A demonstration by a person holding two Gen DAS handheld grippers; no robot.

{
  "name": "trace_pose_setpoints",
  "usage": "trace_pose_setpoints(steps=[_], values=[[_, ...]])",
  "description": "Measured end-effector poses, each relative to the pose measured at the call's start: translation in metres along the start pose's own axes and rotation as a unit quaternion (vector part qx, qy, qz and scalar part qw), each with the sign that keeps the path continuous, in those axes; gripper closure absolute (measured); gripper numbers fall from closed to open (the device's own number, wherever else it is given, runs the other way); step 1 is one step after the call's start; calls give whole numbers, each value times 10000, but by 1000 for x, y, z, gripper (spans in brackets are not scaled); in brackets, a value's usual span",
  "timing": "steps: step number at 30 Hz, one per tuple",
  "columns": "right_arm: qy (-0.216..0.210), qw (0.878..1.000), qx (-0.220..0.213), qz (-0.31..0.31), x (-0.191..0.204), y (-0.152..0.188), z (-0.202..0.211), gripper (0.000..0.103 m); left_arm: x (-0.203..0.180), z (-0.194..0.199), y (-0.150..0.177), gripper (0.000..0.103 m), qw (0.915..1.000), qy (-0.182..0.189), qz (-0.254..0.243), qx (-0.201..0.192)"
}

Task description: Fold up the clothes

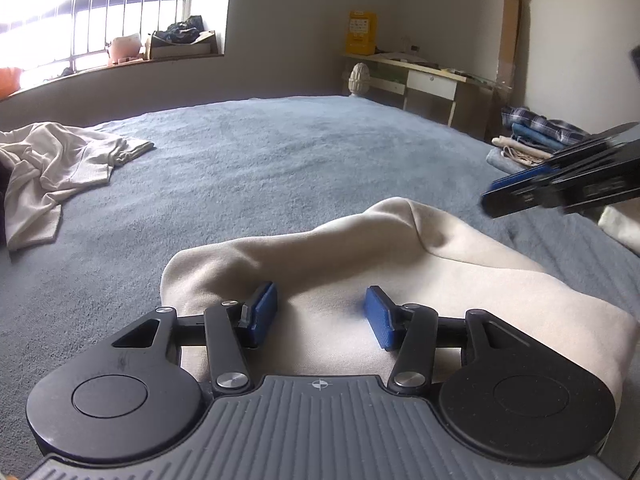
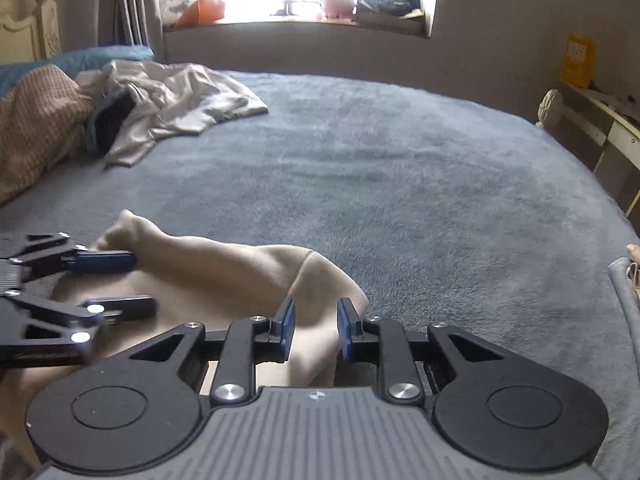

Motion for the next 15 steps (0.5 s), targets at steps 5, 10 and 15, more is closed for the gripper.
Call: trace_pose_setpoints(steps=[5, 10, 15], values=[[-841, 9903, -183, 1092, 53, 38, 67, 80, -3, -1, 0, 51, 10000, -74, -58, 14], [-144, 9881, 760, 1327, 56, 81, 10, 85, -13, -4, 0, 48, 9992, -306, -265, 44], [165, 9942, 738, 764, 39, 78, 7, 85, -13, -5, 1, 46, 9989, -336, -324, 68]])
Point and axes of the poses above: each gripper's, at about its wrist camera, not at the fingertips, and z roughly against the way its jaws point, x to its left, y to its underside, the point moved 5 cm from there along -z, roughly the way its jaws point, and after that the axes turned 14 degrees about x, right-handed, at the moved point
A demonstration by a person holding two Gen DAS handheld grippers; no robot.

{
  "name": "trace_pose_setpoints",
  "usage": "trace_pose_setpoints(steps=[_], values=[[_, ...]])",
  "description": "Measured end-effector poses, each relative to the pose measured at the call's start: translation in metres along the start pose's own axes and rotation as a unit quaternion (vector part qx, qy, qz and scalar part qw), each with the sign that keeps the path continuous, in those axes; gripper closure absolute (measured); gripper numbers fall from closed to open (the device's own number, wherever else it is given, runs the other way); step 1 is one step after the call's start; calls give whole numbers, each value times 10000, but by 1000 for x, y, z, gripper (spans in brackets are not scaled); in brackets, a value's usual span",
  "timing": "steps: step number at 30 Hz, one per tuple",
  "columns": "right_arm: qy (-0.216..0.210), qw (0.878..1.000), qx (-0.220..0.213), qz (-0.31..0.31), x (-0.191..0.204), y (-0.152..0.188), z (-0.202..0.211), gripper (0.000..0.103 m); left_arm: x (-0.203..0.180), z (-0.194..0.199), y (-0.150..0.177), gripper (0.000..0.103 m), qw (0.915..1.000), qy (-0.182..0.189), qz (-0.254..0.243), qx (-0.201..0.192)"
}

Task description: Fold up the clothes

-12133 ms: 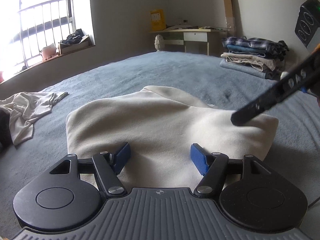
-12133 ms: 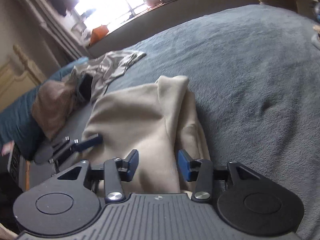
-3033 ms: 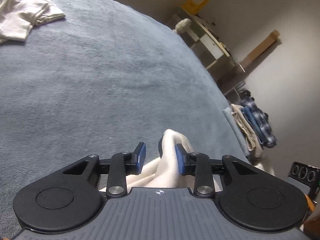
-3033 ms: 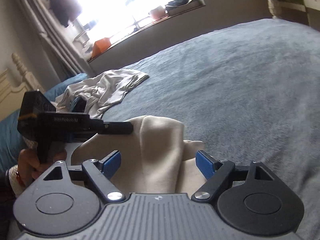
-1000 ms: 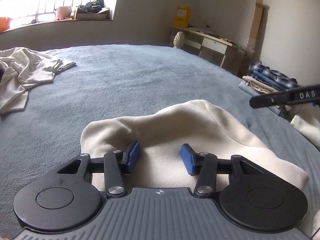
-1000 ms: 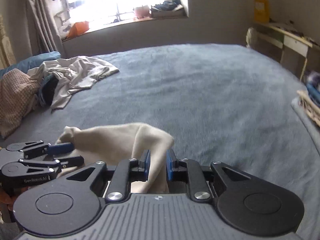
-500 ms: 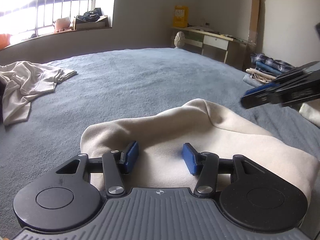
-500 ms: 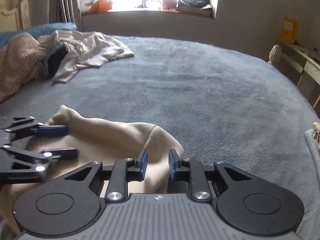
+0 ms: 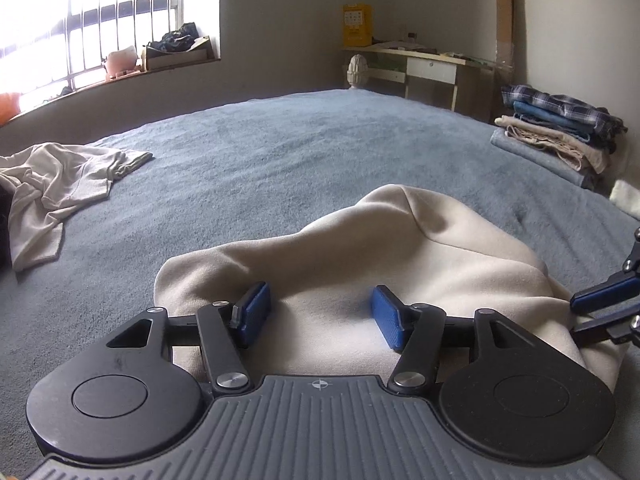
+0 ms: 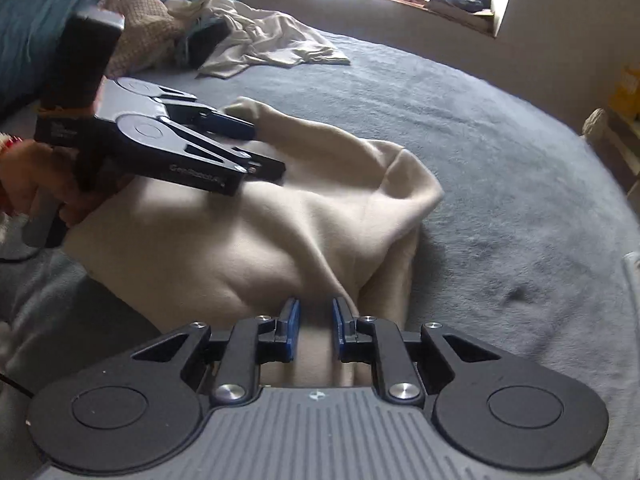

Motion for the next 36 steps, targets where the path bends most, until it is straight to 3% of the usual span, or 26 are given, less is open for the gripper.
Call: trace_pose_setpoints(steps=[2, 3, 5, 6, 7, 9, 10, 11, 12, 13, 16, 18, 20, 23, 26, 30, 34, 36], values=[[195, 9986, 135, -465, -12, 4, 4, 85, -1, 0, 0, 45, 10000, -32, -40, -1], [262, 9944, 216, -1001, -25, 9, 9, 85, -1, 0, 1, 45, 10000, -41, -56, -6], [160, 9759, 336, -2152, -49, 23, 18, 82, -2, 0, 1, 45, 10000, -37, -63, -12], [-374, 9559, 313, -2898, -61, 35, 20, 82, -2, 0, 1, 45, 10000, -31, -64, -11], [-905, 9274, 288, -3617, -73, 47, 23, 79, -2, 0, 1, 45, 10000, -27, -65, -8], [-1851, 8592, 289, -4761, -82, 74, 21, 60, -1, 1, 1, 45, 10000, -25, -69, -3], [-2289, 8195, 300, -5246, -83, 88, 19, 47, -2, 1, 1, 45, 10000, -27, -71, 1], [-2642, 7833, 327, -5618, -83, 100, 15, 40, -2, 1, 1, 45, 10000, -28, -73, 4], [-2873, 7580, 381, -5844, -79, 109, 9, 39, -2, 1, 1, 45, 10000, -25, -75, 7], [-3068, 7370, 419, -6008, -76, 116, 2, 39, -2, 1, 1, 45, 10000, -21, -78, 9], [-3471, 7020, 424, -6204, -69, 118, -21, 39, -1, 1, 1, 44, 10000, 11, -73, 2], [-3600, 6981, 249, -6184, -69, 111, -29, 44, 0, 0, 0, 44, 10000, 35, -62, -4], [-3657, 7029, 5, -6101, -70, 101, -28, 52, 1, 0, 0, 44, 10000, 65, -40, -8], [-3359, 7396, -377, -5820, -69, 88, -7, 71, 3, 1, 0, 44, 9999, 132, 17, -17], [-3274, 7583, -593, -5606, -72, 78, 3, 78, 4, 1, 0, 43, 9998, 177, 42, -6], [-3375, 7731, -893, -5296, -77, 50, 14, 82, 6, 2, -4, 43, 9996, 248, 121, 32], [-3288, 8221, -1568, -4376, -76, 15, 53, 85, 11, 1, -7, 43, 9989, 342, 313, 84], [-2974, 8367, -1382, -4386, -83, 27, 34, 86, 5, 0, -4, 43, 9998, 183, 95, 31]])
Point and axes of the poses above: each gripper's, at about its wrist camera, not at the fingertips, and z roughly against the way its jaws point, x to its left, y to its underside, the point moved 5 cm from there along -z, roughly the way its jaws point, and after that the axes turned 14 degrees about x, right-handed, at the moved point
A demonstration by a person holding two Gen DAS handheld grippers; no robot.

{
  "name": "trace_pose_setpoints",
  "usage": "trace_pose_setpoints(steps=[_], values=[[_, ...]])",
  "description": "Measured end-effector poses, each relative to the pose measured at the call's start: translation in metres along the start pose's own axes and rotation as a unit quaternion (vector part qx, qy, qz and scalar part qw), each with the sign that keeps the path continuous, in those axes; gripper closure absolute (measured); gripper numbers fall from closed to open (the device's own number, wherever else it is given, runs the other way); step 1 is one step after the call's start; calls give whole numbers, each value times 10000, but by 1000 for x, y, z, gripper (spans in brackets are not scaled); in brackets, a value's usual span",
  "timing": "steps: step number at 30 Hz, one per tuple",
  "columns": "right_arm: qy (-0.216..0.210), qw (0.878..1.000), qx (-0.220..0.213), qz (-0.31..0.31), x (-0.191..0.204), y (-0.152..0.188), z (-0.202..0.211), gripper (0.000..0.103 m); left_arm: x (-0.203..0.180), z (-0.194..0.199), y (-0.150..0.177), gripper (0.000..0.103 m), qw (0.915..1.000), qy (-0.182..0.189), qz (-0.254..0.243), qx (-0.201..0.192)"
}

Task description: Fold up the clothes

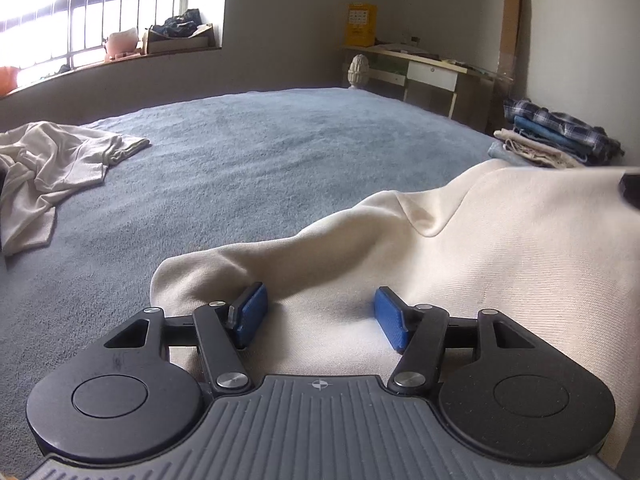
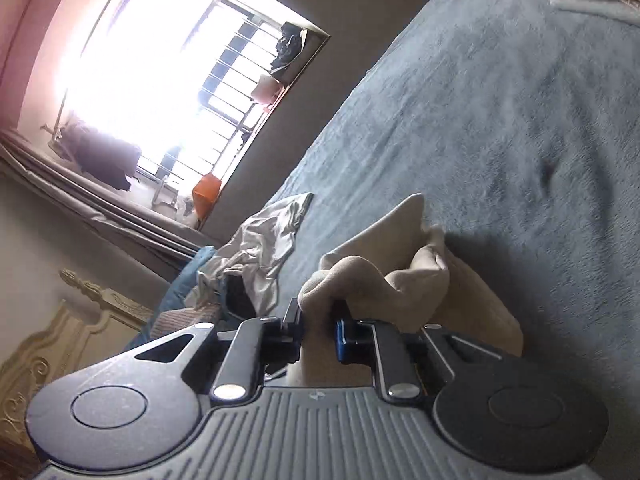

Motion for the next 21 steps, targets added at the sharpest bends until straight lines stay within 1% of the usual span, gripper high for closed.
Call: trace_pose_setpoints(steps=[1, 2, 3, 4, 6, 7, 8, 10, 12, 13, 15, 16, 17, 18, 20, 21], values=[[243, 9997, 40, -56, -17, 1, -4, 87, -4, 0, 2, 43, 9999, -94, -119, -43], [392, 9988, 123, -276, -38, 4, -9, 87, -7, 0, 3, 42, 9996, -183, -207, -74], [388, 9960, 276, -756, -67, 10, -15, 87, -11, 0, 4, 42, 9992, -274, -284, -99], [341, 9928, 354, -1094, -86, 15, -19, 88, -14, 0, 5, 42, 9986, -364, -362, -124], [113, 9907, 274, -1325, -94, 20, -16, 88, -18, 0, 6, 42, 9975, -501, -467, -174], [64, 9903, 261, -1364, -96, 22, -14, 88, -18, 0, 6, 42, 9973, -526, -468, -198], [67, 9899, 302, -1380, -97, 21, -13, 84, -18, 0, 6, 42, 9971, -556, -477, -216], [-105, 9842, 367, -1731, -106, 20, -8, 80, -20, 1, 7, 41, 9963, -638, -524, -251], [-291, 9765, 241, -2123, -115, 22, 1, 78, -22, 1, 8, 41, 9951, -728, -599, -291], [-298, 9746, 174, -2214, -116, 22, 6, 78, -23, 1, 8, 41, 9948, -750, -618, -303], [-36, 9785, 28, -2064, -108, 22, 18, 77, -22, 1, 9, 41, 9947, -757, -612, -320], [177, 9822, -99, -1868, -100, 20, 25, 76, -22, 1, 9, 41, 9948, -752, -606, -331], [520, 9872, -310, -1476, -87, 15, 33, 76, -22, 1, 9, 41, 9947, -758, -607, -339], [818, 9895, -517, -1071, -72, 11, 41, 76, -22, 1, 9, 41, 9946, -769, -612, -345], [1099, 9905, -802, -196, -33, 5, 47, 76, -22, 1, 9, 41, 9943, -792, -622, -356], [1207, 9885, -869, 272, -13, 4, 46, 76, -22, 1, 9, 41, 9943, -793, -620, -361]])
Point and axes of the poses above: each gripper's, at about its wrist camera, not at the fingertips, and z roughly against the way its jaws point, x to its left, y to its underside, the point moved 5 cm from there along -z, roughly the way its jaws point, and after that the axes turned 14 degrees about x, right-handed, at the moved point
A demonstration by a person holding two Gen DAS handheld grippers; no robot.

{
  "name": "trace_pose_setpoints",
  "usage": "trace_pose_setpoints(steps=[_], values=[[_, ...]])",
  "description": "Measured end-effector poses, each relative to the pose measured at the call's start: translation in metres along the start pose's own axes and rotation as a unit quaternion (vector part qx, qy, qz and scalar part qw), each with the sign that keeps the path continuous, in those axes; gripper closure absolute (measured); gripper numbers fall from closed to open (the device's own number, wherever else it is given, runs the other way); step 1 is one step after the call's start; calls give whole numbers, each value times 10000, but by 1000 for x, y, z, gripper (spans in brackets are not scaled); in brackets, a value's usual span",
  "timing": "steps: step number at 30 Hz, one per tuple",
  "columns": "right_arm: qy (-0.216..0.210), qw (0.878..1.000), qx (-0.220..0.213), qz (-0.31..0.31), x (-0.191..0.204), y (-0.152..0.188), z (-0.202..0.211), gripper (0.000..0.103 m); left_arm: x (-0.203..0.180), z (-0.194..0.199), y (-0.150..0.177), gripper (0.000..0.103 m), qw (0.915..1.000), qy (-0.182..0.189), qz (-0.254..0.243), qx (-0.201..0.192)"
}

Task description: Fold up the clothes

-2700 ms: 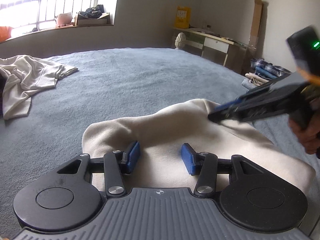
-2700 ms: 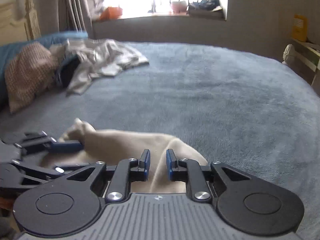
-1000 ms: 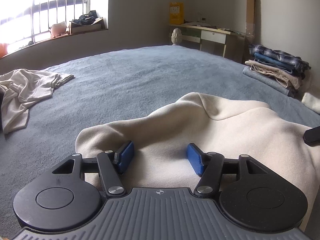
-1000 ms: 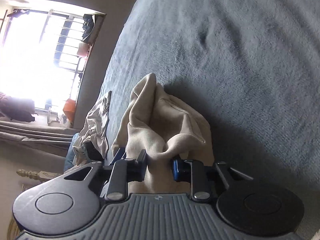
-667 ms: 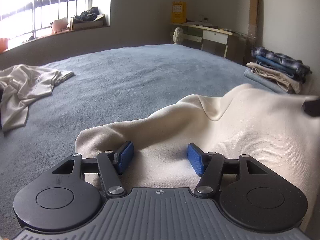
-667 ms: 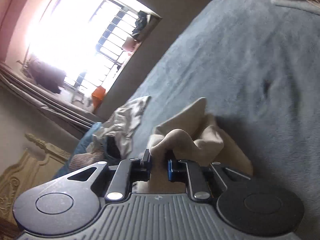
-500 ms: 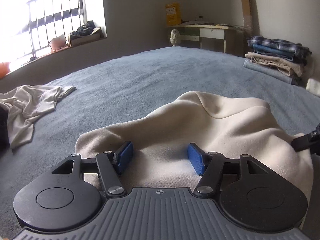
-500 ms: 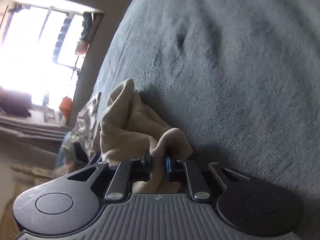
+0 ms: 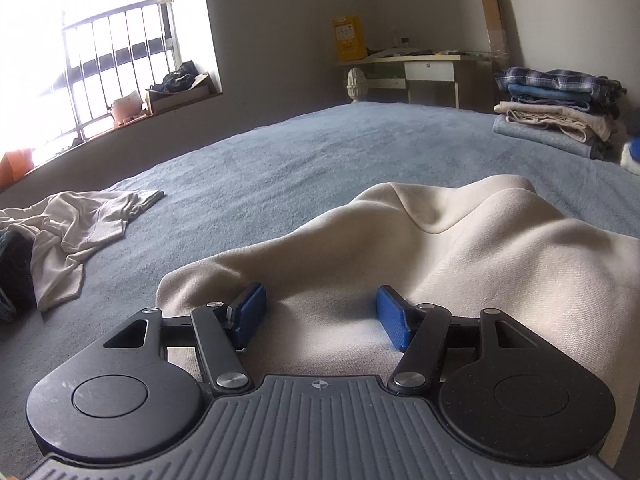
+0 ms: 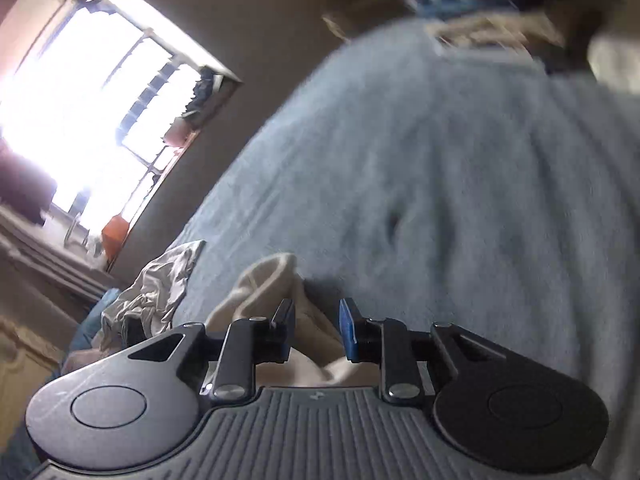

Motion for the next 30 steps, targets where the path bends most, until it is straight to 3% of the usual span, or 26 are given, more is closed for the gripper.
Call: trace_pose_setpoints(steps=[2, 4, 7, 9, 12, 17, 20, 24, 28, 29, 30], values=[[145, 9944, 12, 1043, 40, 7, -7, 77, -1, 0, 1, 41, 10000, 10, 9, -16], [313, 9833, 310, 1764, 62, 26, -28, 77, 0, 0, 2, 41, 10000, 30, 29, -43], [1022, 9726, 1157, 1738, 39, 60, -79, 83, -3, 0, 3, 41, 10000, 30, -19, -61], [1161, 9725, 1100, 1694, 28, 70, -82, 85, -5, 1, 3, 41, 9999, -47, -88, -100], [1375, 9684, 1119, 1754, 45, 60, -71, 85, -1, 1, 4, 41, 9999, 33, 13, -122], [1130, 9530, 469, 2771, 102, 48, -61, 85, 1, 1, 4, 41, 9998, 72, 59, -148], [1563, 9383, 897, 2953, 89, 56, -102, 87, 0, 1, 3, 40, 9998, 135, -22, -139], [1449, 9556, 1024, 2352, 64, 53, -110, 88, 4, 22, 0, 40, 9993, 157, -154, -308], [1645, 9420, 1042, 2733, 70, 58, -108, 88, -2, 53, 15, 39, 9974, 575, -64, -426], [1648, 9424, 1070, 2706, 72, 56, -108, 88, -10, 52, 23, 38, 9974, 609, -213, -323], [1651, 9428, 1097, 2680, 73, 55, -107, 88, -19, 51, 31, 38, 9976, 420, -432, -347]])
Point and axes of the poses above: each gripper's, at about its wrist camera, not at the fingertips, and z roughly against the way its jaws point, x to its left, y to its underside, the point moved 5 cm from there along -z, roughly the way its jaws point, and after that the axes turned 14 degrees about x, right-handed, at the moved point
